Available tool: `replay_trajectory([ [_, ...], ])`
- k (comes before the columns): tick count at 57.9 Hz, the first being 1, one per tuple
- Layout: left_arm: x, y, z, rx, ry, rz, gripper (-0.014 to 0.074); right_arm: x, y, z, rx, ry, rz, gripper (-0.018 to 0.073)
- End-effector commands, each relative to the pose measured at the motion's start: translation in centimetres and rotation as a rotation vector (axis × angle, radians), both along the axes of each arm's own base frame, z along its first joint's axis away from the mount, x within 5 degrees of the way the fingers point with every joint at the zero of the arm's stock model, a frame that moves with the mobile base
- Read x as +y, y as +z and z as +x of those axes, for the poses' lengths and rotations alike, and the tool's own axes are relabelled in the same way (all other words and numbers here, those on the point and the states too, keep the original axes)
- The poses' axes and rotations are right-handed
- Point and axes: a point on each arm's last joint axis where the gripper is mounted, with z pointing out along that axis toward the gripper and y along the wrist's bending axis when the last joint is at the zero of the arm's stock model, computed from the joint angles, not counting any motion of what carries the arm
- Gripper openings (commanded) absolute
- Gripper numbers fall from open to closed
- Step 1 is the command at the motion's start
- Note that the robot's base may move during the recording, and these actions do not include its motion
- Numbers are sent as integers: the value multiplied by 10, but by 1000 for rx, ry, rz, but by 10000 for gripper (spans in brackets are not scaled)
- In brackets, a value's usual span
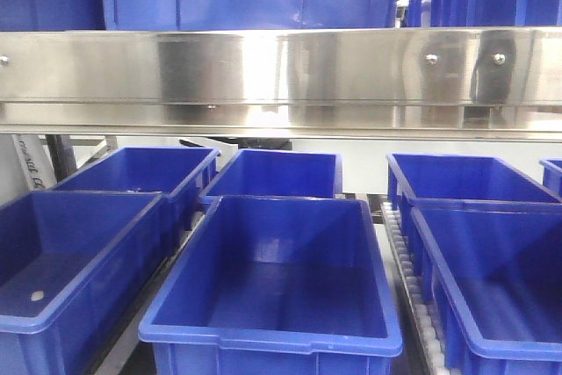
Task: Stack silver trays without gaps
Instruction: 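Keep holding the tray while the base drives to the other rack, then lower the held tray onto the stacked silver trays on the shelf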
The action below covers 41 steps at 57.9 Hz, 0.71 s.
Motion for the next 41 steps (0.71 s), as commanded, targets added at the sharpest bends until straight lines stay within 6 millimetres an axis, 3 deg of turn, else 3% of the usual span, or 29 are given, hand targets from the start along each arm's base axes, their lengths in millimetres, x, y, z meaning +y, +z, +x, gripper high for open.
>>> replay_trajectory([
  [1, 3, 17, -7, -66, -1, -49, -20, -2, 9, -4, -47, -8, -23, -79],
  [33, 3, 19, -7, -82, 1, -59, -20, -2, 10, -4, -51, -7, -15, -79],
  [41, 3, 6, -6, -3, 8, 85, -20, 6, 4, -5, 30, 53, 85, -79],
])
